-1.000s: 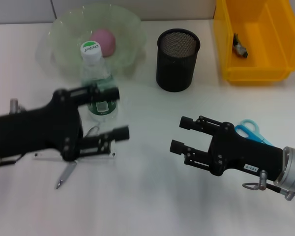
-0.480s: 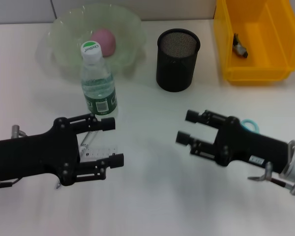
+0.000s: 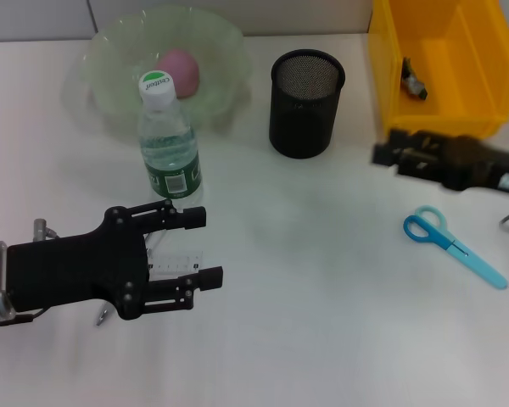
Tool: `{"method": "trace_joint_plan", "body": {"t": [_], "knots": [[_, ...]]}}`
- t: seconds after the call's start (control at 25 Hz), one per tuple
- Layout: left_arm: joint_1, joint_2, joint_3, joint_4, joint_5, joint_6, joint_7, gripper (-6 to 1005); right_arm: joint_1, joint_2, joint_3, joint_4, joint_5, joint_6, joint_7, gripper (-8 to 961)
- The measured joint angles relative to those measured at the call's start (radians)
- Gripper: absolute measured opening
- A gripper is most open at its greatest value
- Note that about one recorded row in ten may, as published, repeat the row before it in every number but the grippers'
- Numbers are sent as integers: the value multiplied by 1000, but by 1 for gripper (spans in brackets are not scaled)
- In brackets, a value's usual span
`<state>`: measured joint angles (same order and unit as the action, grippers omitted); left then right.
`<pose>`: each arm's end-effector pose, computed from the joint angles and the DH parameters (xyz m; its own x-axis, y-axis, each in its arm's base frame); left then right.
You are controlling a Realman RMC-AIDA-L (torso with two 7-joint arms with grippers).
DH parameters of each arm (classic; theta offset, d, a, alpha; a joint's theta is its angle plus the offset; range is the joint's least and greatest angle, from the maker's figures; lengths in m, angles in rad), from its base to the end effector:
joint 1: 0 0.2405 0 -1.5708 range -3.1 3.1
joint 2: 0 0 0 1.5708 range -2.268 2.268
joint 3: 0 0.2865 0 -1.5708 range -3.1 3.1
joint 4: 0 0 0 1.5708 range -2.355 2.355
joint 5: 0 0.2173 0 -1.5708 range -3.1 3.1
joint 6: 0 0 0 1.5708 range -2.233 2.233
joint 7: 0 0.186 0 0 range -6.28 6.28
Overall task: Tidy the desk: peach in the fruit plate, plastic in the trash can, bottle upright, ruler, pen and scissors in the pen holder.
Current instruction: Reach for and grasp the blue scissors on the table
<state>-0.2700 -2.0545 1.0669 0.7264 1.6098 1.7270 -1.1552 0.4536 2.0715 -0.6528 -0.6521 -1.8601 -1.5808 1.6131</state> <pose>-0.2709 0.2758 -0.0516 0.7669 0.1561 0.6225 0.2532 -0.9649 -0.0700 0.2843 0.3560 -0.0280 0.5456 -0.5179 -0.6589 -0.6922 -0.7217 -0.0060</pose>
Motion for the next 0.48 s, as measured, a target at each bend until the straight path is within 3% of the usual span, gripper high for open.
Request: {"method": "trace_joint_plan", "body": {"t": [0.08, 0.16, 0.28, 0.32, 0.48], "knots": [[0, -2, 5, 0, 1, -11, 2, 753, 2, -4, 0, -151, -73, -15, 139, 681], [0, -5, 7, -1, 1, -22, 2, 753, 22, -6, -8, -411, -234, -73, 378, 681], [0, -7, 8, -3, 1, -30, 2, 753, 33, -9, -15, -467, -281, -92, 433, 681], [-1, -8, 9, -11, 1, -36, 3, 753, 63, -19, -38, -566, -374, -135, 540, 681], [-4, -9, 25, -21, 1, -37, 3, 753, 115, -34, -76, -653, -503, -209, 659, 681]]}}
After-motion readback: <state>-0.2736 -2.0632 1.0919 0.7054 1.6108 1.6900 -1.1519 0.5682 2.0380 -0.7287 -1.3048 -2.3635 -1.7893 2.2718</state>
